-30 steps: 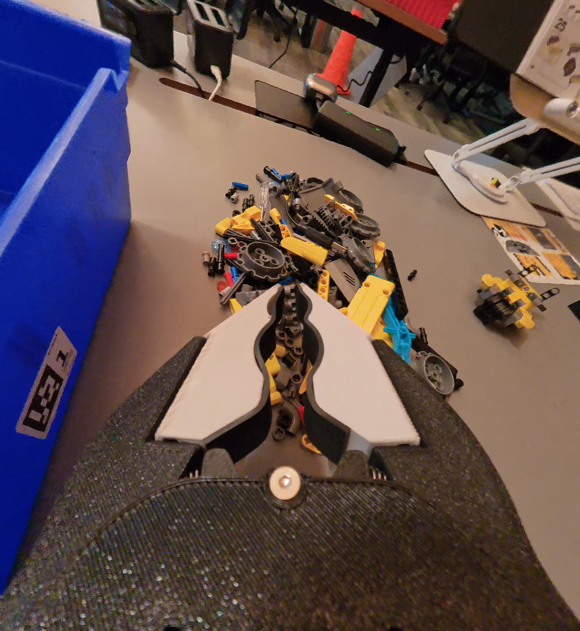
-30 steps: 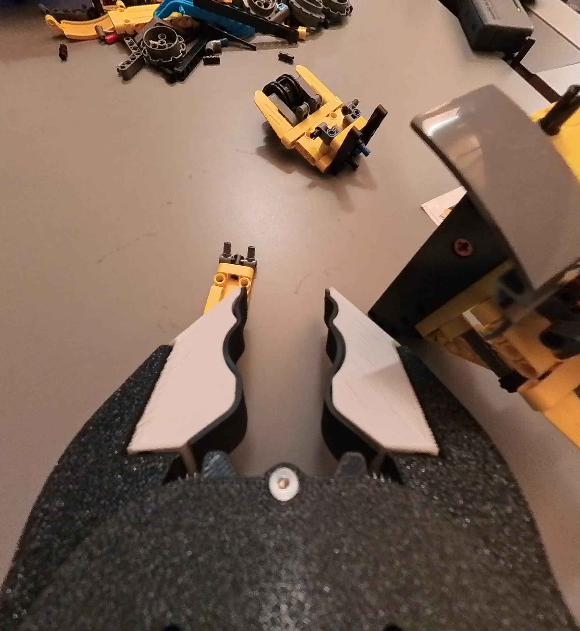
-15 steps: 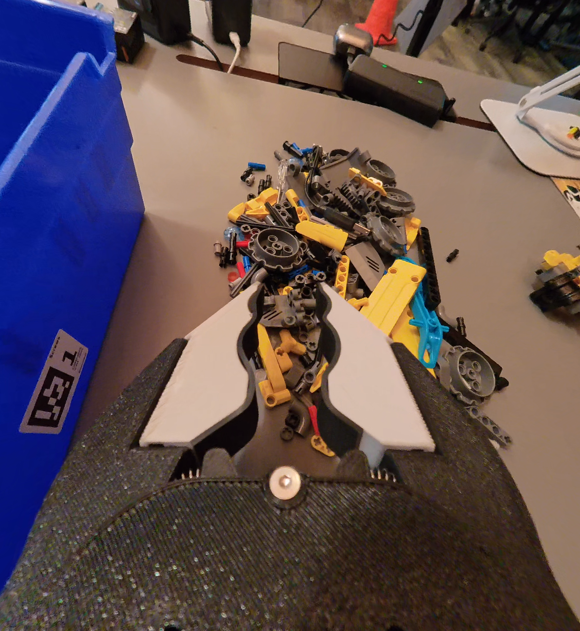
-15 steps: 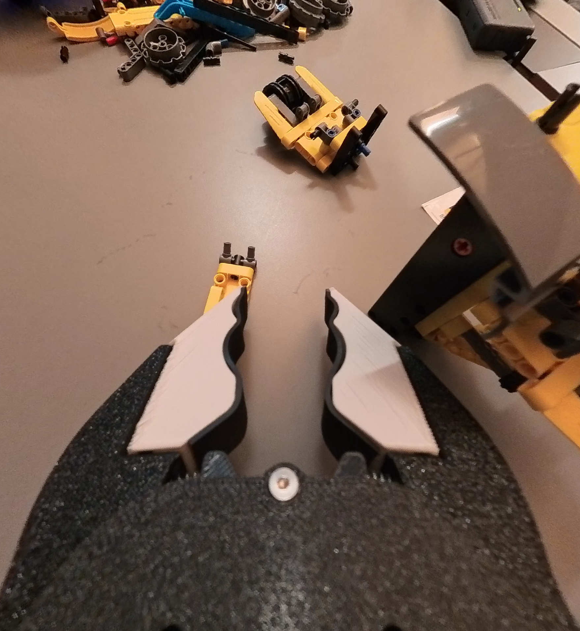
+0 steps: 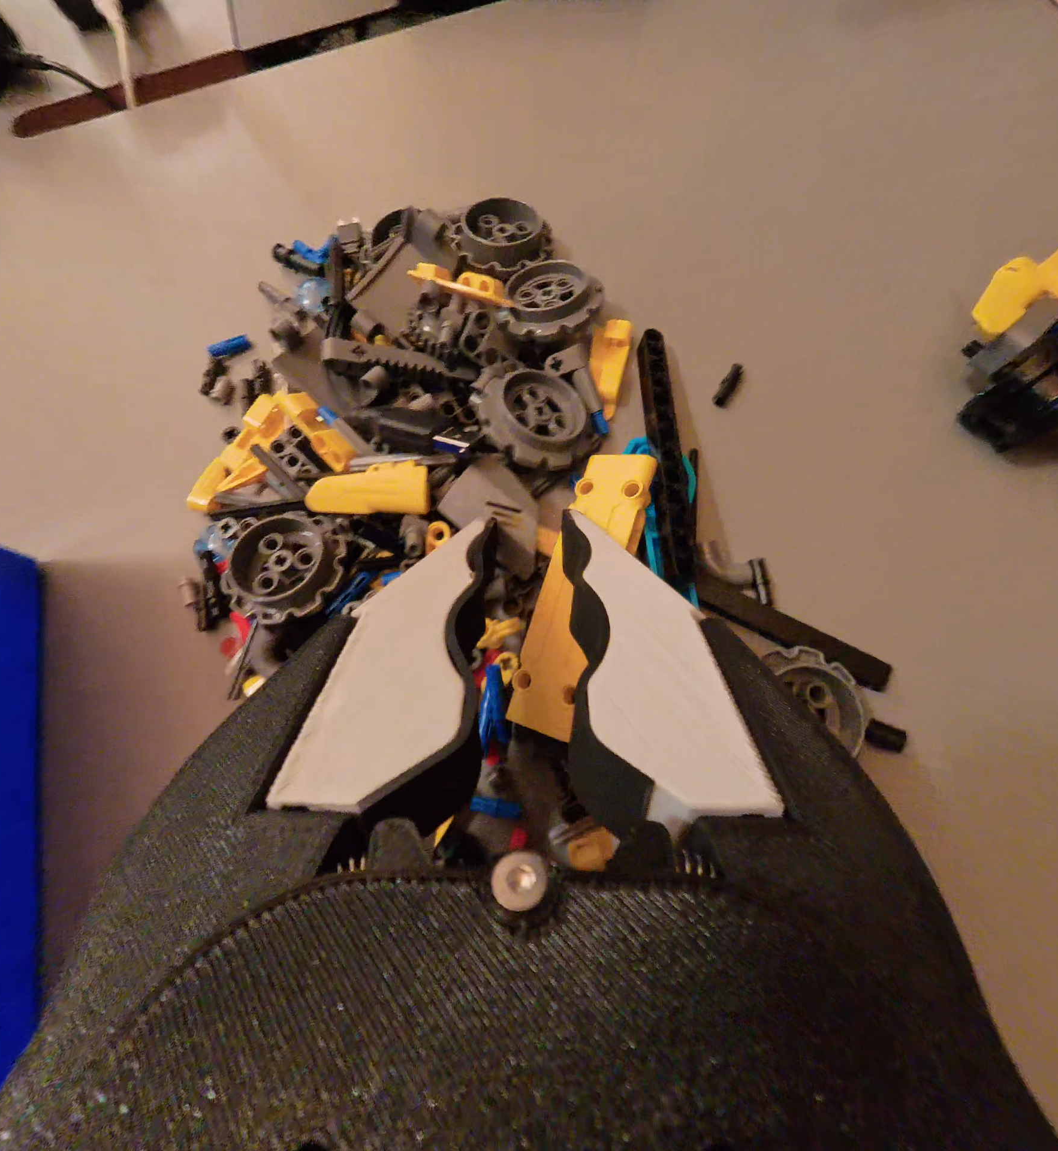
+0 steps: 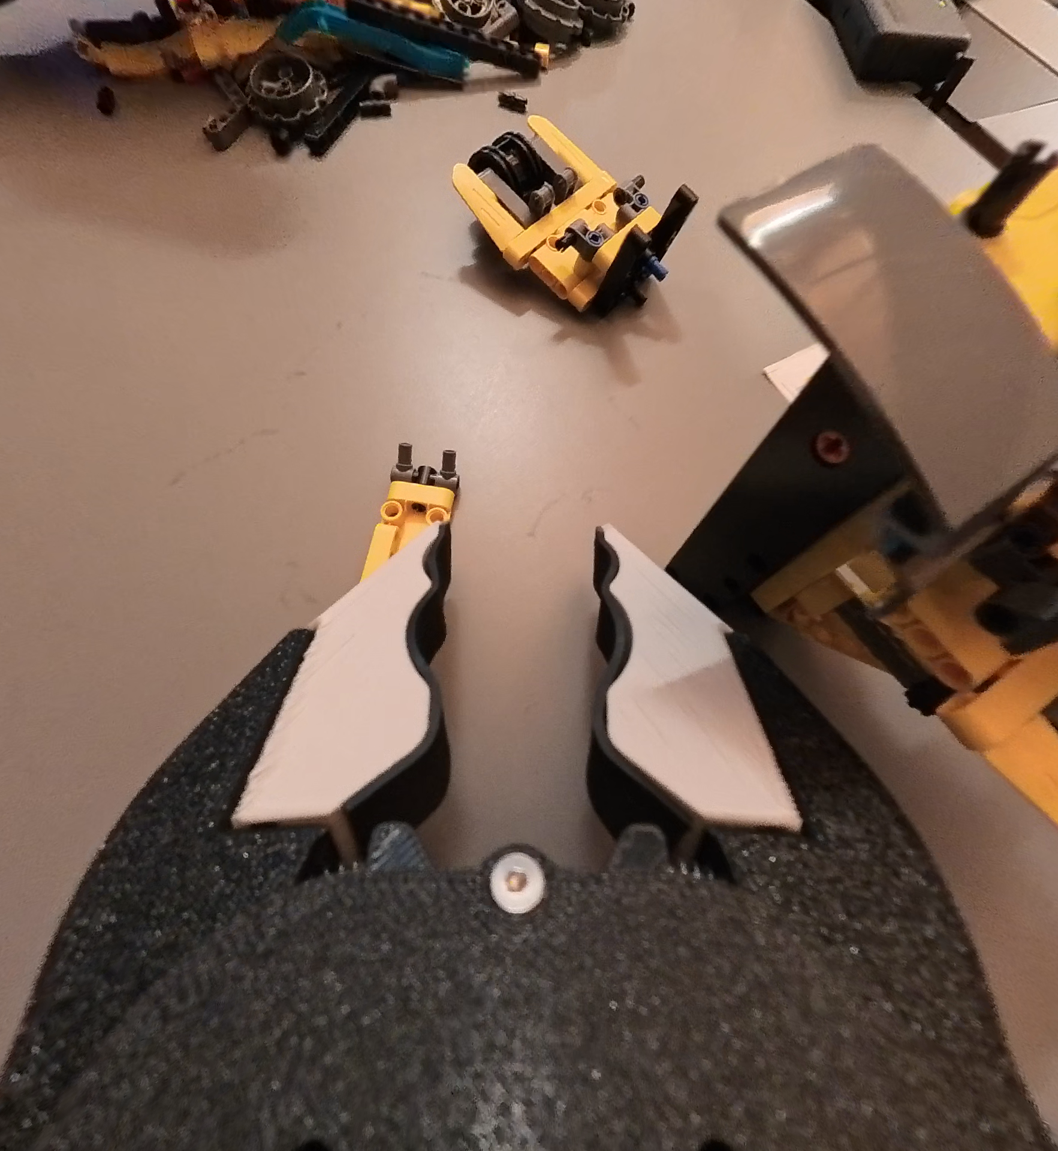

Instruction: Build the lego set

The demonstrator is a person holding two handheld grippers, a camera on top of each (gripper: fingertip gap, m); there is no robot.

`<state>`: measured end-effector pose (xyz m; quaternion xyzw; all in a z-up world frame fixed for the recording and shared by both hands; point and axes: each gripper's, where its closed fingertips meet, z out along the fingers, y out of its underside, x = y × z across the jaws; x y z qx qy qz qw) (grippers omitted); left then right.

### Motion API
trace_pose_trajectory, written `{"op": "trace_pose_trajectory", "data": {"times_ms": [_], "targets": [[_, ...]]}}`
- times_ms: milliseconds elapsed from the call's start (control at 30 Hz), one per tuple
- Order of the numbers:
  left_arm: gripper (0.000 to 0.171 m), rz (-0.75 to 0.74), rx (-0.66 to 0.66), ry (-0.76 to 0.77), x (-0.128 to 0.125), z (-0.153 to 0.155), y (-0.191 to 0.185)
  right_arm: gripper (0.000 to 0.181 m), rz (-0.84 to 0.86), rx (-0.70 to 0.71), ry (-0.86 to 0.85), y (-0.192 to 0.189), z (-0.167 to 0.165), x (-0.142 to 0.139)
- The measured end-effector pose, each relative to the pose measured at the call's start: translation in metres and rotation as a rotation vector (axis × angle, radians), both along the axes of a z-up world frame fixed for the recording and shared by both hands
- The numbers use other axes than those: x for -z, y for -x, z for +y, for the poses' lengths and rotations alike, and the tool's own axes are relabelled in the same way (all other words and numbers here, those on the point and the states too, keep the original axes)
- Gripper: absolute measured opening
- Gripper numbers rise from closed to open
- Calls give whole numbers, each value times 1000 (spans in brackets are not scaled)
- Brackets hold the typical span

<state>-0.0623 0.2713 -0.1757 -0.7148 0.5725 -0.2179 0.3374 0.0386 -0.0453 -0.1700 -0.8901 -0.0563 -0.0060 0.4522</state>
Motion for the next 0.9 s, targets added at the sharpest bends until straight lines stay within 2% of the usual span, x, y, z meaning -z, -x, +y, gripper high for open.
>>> {"op": "trace_pose_trajectory", "data": {"times_ms": [167, 367, 467, 533, 633, 900], "targets": [[21, -48, 45, 58, -5, -13, -14, 45, -30, -13, 5, 2, 0, 1], [19, -116, -123, -12, -25, 37, 7, 45, -26, -16, 2, 3, 0, 1], [21, -64, -121, 21, -16, 45, 8, 45, -20, -14, 5, 3, 0, 1], [22, -17, -111, -10, -9, 49, 4, 45, -17, -12, 6, 2, 0, 1], [22, 4, -70, -43, -5, 45, -7, 46, -14, -8, 6, 1, 0, 1], [23, 2, 17, -6, 4, 16, -25, 46, -2, -6, 6, 0, 1, 1]]}}
